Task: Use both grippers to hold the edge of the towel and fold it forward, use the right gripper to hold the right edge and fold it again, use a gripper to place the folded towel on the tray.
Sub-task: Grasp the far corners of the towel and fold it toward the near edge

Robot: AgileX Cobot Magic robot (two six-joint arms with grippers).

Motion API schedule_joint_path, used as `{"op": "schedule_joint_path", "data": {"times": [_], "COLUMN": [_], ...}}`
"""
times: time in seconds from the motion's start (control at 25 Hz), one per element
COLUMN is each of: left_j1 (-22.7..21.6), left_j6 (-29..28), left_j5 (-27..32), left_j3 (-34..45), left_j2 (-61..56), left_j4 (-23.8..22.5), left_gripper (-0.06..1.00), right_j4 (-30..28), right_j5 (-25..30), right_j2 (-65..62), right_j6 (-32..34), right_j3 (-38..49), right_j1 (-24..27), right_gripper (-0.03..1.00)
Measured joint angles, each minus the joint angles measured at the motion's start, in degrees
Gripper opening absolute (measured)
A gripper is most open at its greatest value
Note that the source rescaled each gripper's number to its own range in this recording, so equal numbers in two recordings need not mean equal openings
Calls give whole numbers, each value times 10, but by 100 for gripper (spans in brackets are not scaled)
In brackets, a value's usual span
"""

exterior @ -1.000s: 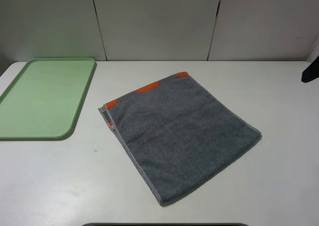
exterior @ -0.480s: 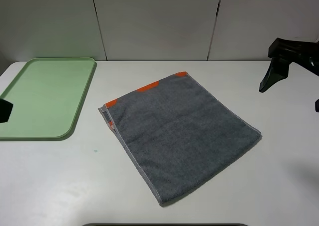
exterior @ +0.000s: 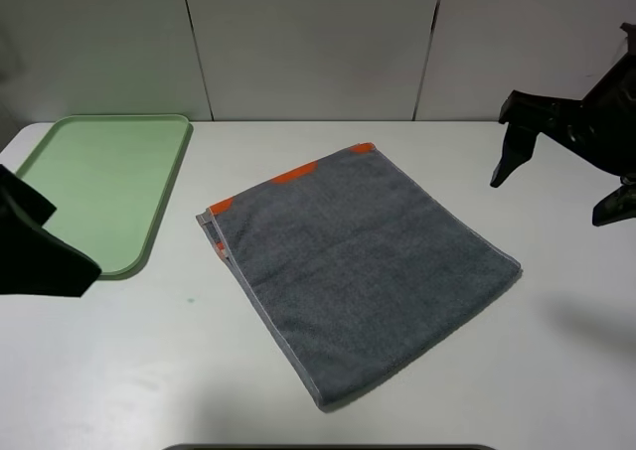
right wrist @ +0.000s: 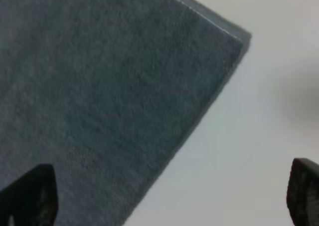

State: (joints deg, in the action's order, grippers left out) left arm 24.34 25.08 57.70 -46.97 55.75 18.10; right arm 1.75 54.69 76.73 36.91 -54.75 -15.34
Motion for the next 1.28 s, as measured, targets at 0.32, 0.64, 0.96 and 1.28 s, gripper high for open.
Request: {"op": "schedule_joint_path", "data": {"times": [0.32,0.64,0.96,1.28], "left_j1": [116,203,251,299], "left_j6": [-2,-4,-20,-29], "left_j5": [-48,-89,-135,-190], "left_j3": [0,0,0,-1], "left_j2": [95,182,254,322], "left_j4": [0,0,0,1], "left_gripper": [93,93,93,93], "right_j4": [-1,-10,-29,9], "right_j5": [-23,-51,-64,-132], "right_j2": [73,106,107,107], "right_j6": [19,56,84,92], "right_j3": [0,0,20,115], "right_j1": [0,0,0,0], "right_gripper": [100,100,100,100]}}
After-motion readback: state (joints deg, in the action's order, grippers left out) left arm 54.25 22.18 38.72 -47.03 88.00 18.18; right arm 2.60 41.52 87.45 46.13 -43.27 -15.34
